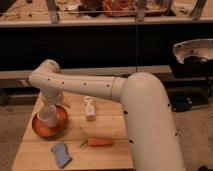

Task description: Place the ceramic cup in the ceramic bowl

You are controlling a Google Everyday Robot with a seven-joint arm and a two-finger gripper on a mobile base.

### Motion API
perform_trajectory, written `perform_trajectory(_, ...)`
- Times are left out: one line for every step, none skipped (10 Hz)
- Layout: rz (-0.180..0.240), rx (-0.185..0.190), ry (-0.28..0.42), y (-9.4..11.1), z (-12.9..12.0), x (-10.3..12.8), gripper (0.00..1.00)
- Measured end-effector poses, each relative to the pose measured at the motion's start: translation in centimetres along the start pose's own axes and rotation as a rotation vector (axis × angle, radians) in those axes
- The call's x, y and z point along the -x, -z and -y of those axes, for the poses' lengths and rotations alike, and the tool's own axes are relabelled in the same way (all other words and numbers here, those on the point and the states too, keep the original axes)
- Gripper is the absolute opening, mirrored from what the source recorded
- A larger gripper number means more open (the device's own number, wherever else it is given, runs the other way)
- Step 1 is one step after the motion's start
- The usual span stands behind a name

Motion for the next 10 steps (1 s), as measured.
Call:
perform_trajectory(-0.001,0.001,0.0,0.03,0.05,0.02,0.8)
perform_trajectory(-0.003,0.002,0.0,0.08,0.07,0.01,0.8)
perform_trajectory(-0.006,0.003,0.0,0.12,0.09,-0.02,0.8)
perform_trajectory(-0.009,0.004,-0.001,0.19,0.1,-0.05,0.8)
perform_trajectory(-0.013,0.005,0.0,0.27,0.16,-0.08,0.8)
perform_trajectory(-0.013,0.005,0.001,0.24,0.23,-0.07,0.8)
perform_trajectory(-0.015,0.006,0.001,0.29,0.28,-0.08,0.8)
perform_trajectory(-0.017,0.006,0.003,0.3,0.34,-0.09,0.8)
perform_trajectory(-0.019,0.007,0.006,0.34,0.47,-0.13,0.8)
perform_trajectory(-0.022,0.008,0.006,0.36,0.5,-0.18,0.8)
